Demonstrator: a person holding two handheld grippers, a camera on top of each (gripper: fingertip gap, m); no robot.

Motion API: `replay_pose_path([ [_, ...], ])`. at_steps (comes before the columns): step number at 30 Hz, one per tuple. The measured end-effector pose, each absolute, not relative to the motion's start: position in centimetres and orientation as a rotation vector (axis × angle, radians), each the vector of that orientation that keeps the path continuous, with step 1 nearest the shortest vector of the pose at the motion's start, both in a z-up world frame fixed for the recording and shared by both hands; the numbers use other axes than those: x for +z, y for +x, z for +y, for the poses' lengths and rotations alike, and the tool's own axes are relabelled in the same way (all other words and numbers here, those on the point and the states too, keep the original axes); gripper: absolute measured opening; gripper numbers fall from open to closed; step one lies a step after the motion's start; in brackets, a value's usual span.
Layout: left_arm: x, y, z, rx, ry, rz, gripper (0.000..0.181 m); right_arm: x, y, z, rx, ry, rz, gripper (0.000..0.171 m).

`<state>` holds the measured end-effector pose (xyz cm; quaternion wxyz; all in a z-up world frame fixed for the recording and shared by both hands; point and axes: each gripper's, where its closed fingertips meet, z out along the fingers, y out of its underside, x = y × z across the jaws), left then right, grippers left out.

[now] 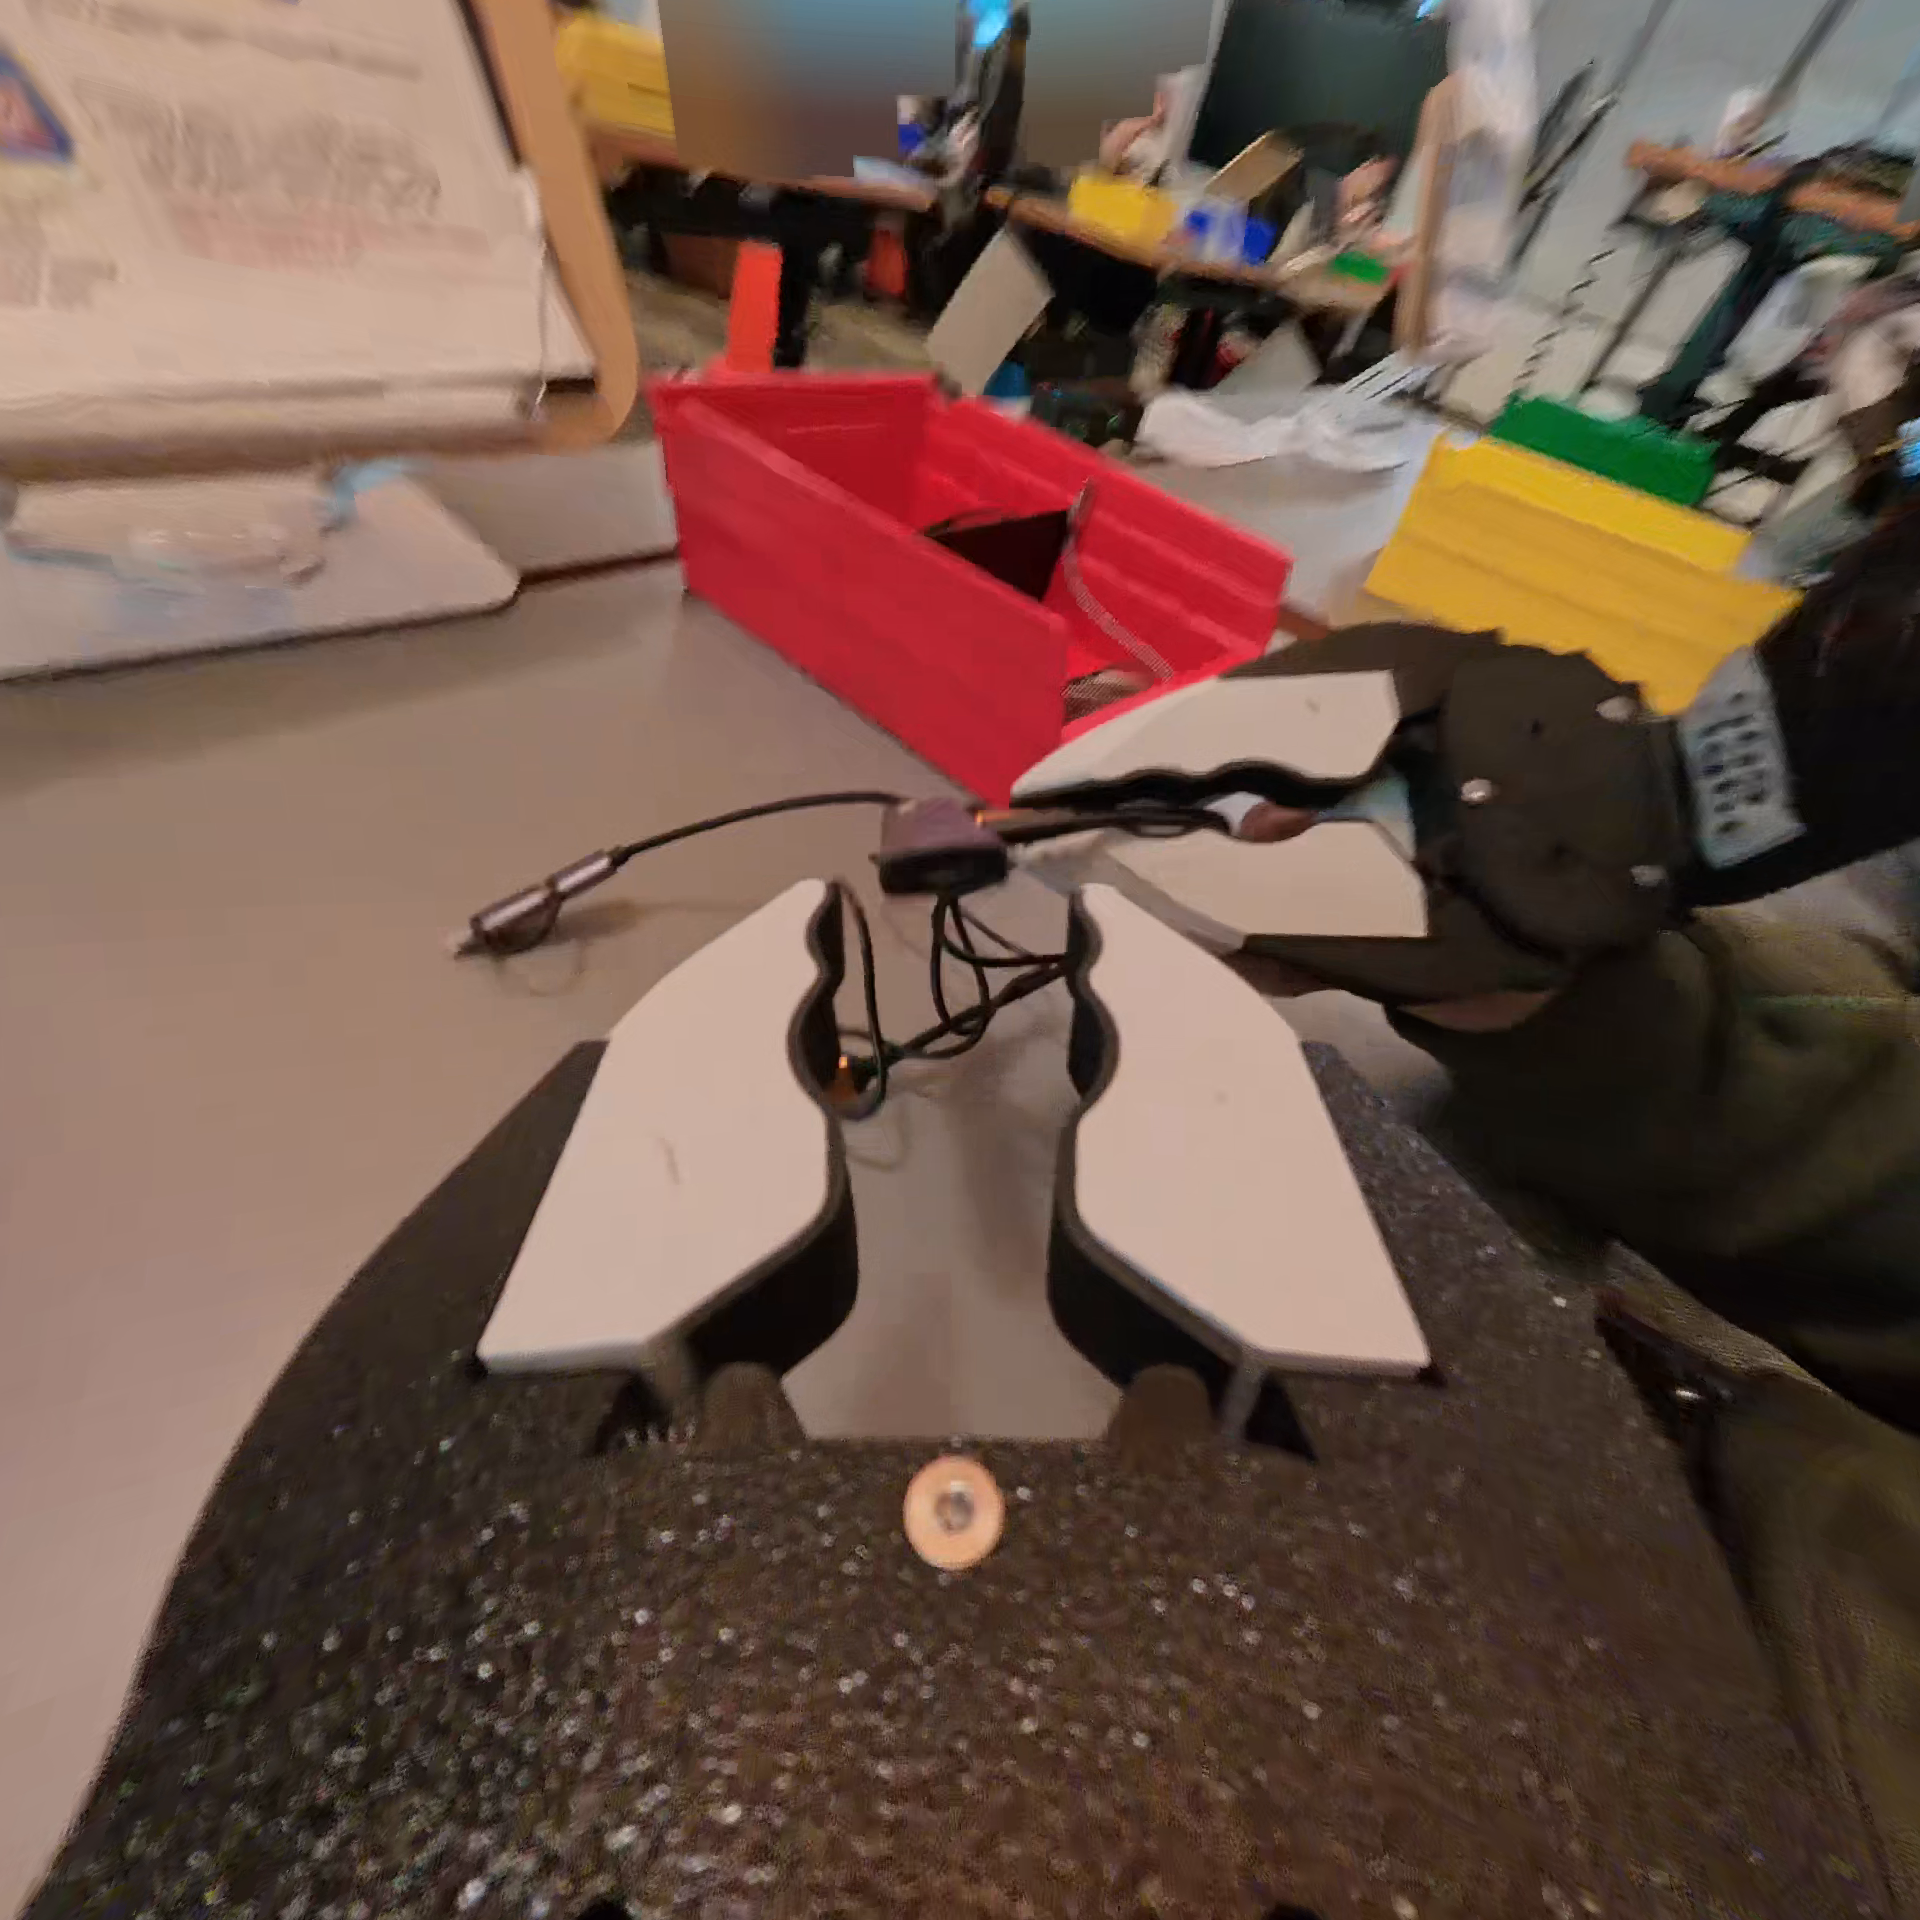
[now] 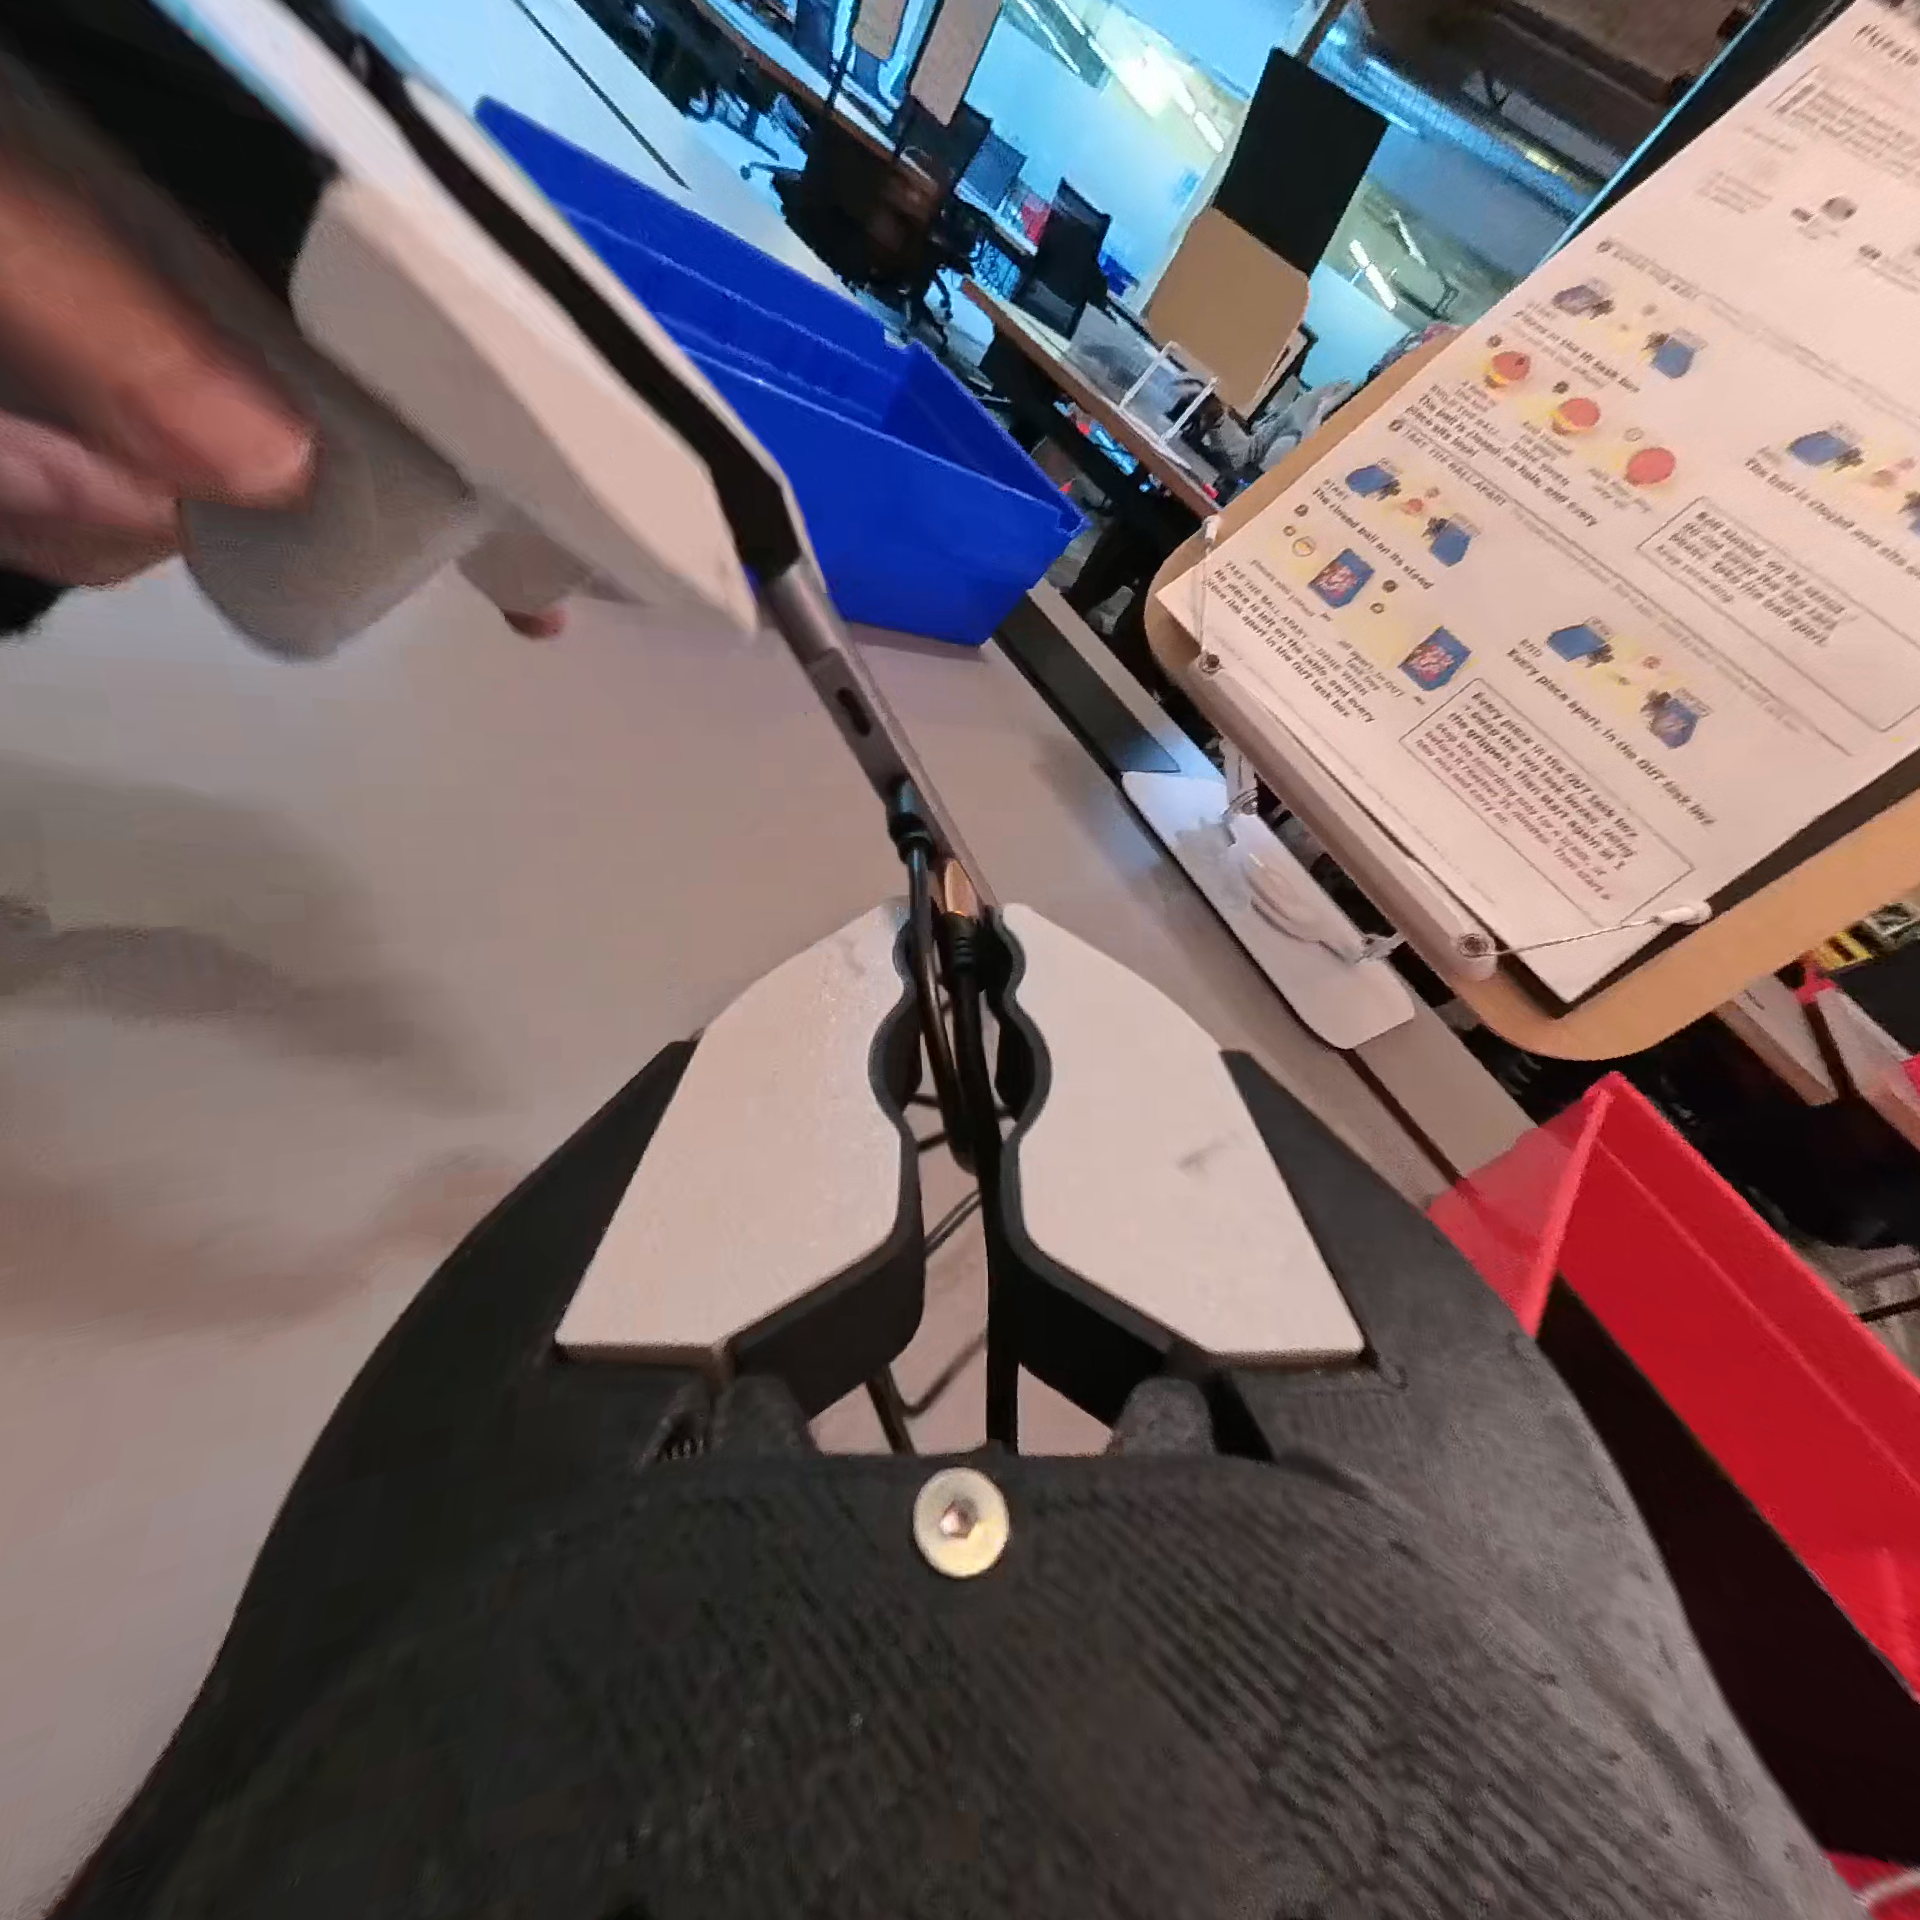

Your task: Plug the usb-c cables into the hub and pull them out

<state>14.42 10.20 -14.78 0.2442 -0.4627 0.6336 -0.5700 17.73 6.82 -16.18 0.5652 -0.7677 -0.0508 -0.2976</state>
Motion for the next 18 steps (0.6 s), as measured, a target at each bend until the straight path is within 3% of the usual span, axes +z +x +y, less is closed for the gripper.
replay_pose_path([
  [4, -17.2, 14.3, 9.6, -1.598, -1.517, 1.700, 0.056, -17.0, 17.7, 7.1, -0.793, -1.783, -0.184, 0.008],
  [8, -16.6, 14.0, 9.7, -1.761, -1.642, 1.708, 0.056, -16.9, 17.3, 7.1, -1.035, -1.732, -0.394, 0.007],
  [12, -16.8, 14.6, 10.8, -1.650, -1.600, 1.758, 0.047, -16.6, 16.2, 7.6, -1.133, -1.665, -0.529, 0.007],
  [15, -17.1, 14.7, 10.4, -1.608, -1.540, 1.803, 0.025, -16.8, 16.0, 7.8, -1.156, -1.669, -0.553, 0.007],
  [18, -17.6, 15.0, 10.2, -1.544, -1.477, 1.815, 0.024, -17.0, 16.0, 7.8, -1.149, -1.684, -0.566, 0.007],
])
